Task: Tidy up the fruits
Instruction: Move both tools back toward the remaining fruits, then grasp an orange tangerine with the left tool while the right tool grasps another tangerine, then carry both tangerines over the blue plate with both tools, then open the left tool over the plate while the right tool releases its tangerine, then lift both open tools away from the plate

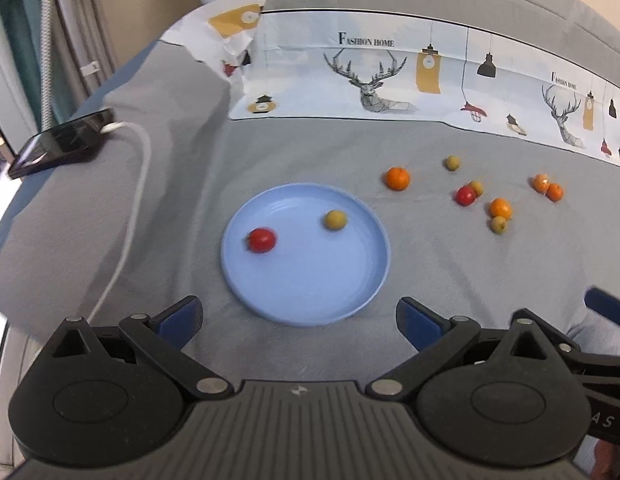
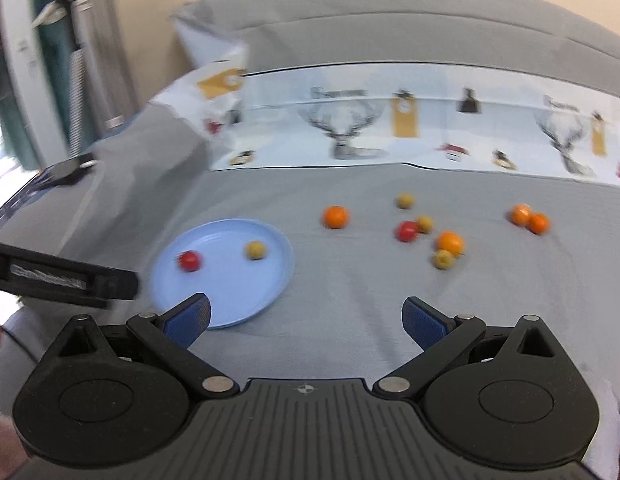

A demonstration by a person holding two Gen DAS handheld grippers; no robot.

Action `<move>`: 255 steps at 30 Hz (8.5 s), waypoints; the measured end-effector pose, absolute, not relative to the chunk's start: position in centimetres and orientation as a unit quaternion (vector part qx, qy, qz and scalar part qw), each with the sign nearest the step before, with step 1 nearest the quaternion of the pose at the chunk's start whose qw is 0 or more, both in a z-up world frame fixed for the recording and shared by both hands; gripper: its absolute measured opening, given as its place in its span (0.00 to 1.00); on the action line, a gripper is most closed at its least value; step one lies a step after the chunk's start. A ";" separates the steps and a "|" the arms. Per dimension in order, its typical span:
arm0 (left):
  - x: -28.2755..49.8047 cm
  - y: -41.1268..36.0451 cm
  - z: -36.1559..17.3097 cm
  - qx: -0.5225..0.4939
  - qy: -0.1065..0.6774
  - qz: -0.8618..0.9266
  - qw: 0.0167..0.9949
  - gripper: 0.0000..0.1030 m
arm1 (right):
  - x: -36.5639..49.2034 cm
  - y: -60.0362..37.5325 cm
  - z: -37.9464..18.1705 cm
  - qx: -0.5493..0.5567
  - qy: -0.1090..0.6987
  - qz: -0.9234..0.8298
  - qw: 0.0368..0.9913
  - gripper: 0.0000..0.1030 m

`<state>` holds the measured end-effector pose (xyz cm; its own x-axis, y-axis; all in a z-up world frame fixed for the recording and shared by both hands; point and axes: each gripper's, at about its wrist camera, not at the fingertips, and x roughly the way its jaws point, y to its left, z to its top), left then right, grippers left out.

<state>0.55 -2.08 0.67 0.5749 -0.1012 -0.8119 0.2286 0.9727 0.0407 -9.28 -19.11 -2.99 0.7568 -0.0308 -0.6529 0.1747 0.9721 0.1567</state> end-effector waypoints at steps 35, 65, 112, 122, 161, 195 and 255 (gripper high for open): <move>28.3 -22.3 -17.2 0.116 0.542 -0.055 0.830 1.00 | 11.3 -37.0 -21.0 0.105 0.411 -0.202 0.883 0.99; 12.2 -14.3 -1.2 0.058 0.484 -0.170 0.857 0.40 | -0.4 -32.6 -7.1 0.115 0.262 -0.152 0.946 0.38; -6.4 4.5 3.9 -0.001 0.425 -0.106 0.899 0.40 | -13.9 -12.8 2.1 0.027 0.298 0.058 0.952 0.38; -6.0 4.6 3.6 -0.003 0.427 -0.105 0.898 0.40 | -13.5 -12.8 1.8 0.024 0.305 0.060 0.950 0.38; 3.3 1.9 0.0 0.012 0.465 -0.095 0.880 0.40 | -5.7 -12.7 -2.9 0.031 0.359 0.058 0.931 0.38; 9.7 -0.4 -5.4 0.057 0.469 -0.072 0.879 1.00 | 5.0 -11.7 -8.6 -0.028 0.414 0.092 0.905 0.84; -7.4 2.4 3.0 0.065 0.368 -0.048 0.926 1.00 | -13.1 -11.3 1.7 -0.026 0.291 0.039 0.956 0.99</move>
<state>-7.42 2.39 3.05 0.7242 -0.0412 -0.6883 0.1377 0.9868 0.0858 -13.07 -11.29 1.68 0.8274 0.0606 -0.5584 -0.0903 0.9956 -0.0258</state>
